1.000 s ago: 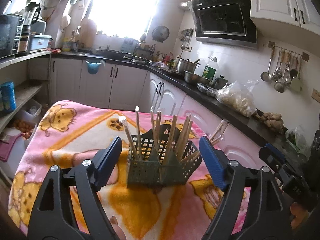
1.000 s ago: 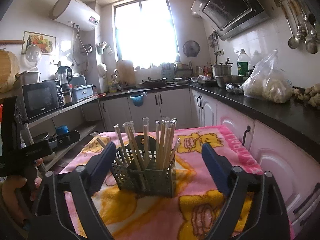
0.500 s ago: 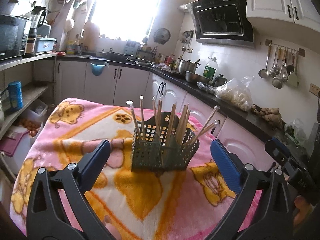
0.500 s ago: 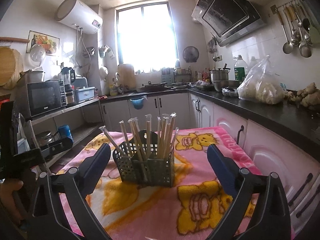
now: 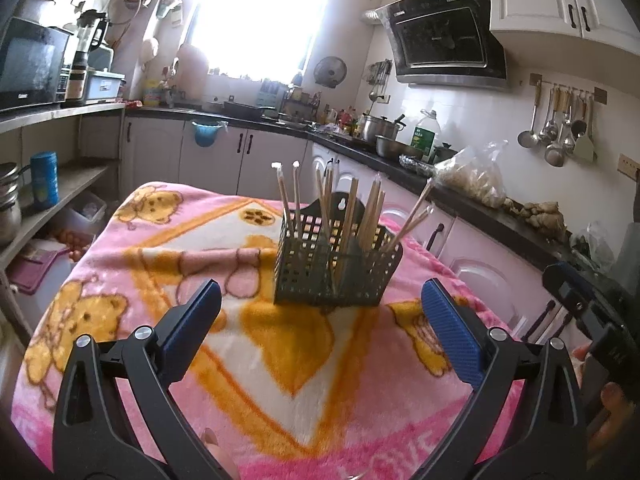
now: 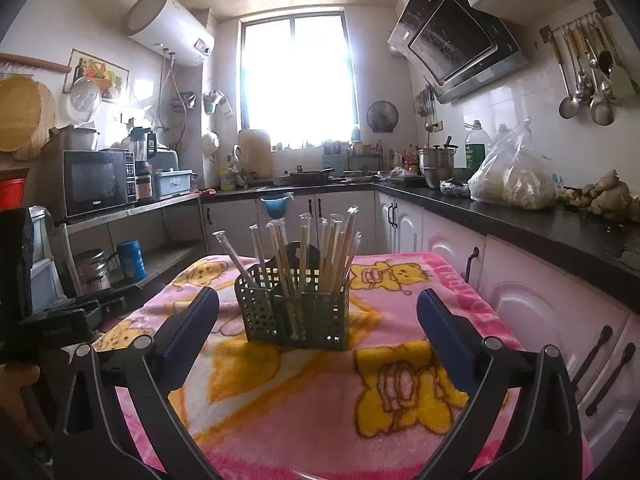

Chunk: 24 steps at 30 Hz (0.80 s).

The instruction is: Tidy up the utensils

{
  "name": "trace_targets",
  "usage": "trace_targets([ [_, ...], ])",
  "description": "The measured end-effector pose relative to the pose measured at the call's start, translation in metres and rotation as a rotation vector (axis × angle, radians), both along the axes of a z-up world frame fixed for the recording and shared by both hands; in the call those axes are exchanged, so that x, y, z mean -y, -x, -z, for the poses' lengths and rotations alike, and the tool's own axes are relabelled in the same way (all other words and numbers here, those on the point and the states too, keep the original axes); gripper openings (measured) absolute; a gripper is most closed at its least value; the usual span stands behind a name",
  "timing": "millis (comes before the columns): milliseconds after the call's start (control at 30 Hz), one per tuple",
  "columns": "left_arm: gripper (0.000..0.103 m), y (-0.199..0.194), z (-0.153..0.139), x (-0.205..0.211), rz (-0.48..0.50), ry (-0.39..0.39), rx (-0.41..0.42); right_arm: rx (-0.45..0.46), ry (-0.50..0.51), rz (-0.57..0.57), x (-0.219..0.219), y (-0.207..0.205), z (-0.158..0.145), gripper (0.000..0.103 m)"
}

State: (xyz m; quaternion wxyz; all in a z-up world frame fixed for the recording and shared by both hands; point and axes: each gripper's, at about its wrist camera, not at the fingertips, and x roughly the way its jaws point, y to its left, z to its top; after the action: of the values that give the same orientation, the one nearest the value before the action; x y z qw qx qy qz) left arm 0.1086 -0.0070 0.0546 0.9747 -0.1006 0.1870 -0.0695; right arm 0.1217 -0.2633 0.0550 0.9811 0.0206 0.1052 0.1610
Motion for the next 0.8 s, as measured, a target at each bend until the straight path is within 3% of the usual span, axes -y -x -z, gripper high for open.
trace_targets([
  [500, 0.092, 0.036, 0.034, 0.005, -0.034, -0.063, 0.031, 0.047, 0.002, 0.027, -0.003, 0.035, 0.036, 0.097],
  [800, 0.092, 0.042, 0.052, 0.014, -0.029, -0.104, 0.007, 0.056, 0.008, 0.06, -0.003, 0.045, 0.059, 0.097],
])
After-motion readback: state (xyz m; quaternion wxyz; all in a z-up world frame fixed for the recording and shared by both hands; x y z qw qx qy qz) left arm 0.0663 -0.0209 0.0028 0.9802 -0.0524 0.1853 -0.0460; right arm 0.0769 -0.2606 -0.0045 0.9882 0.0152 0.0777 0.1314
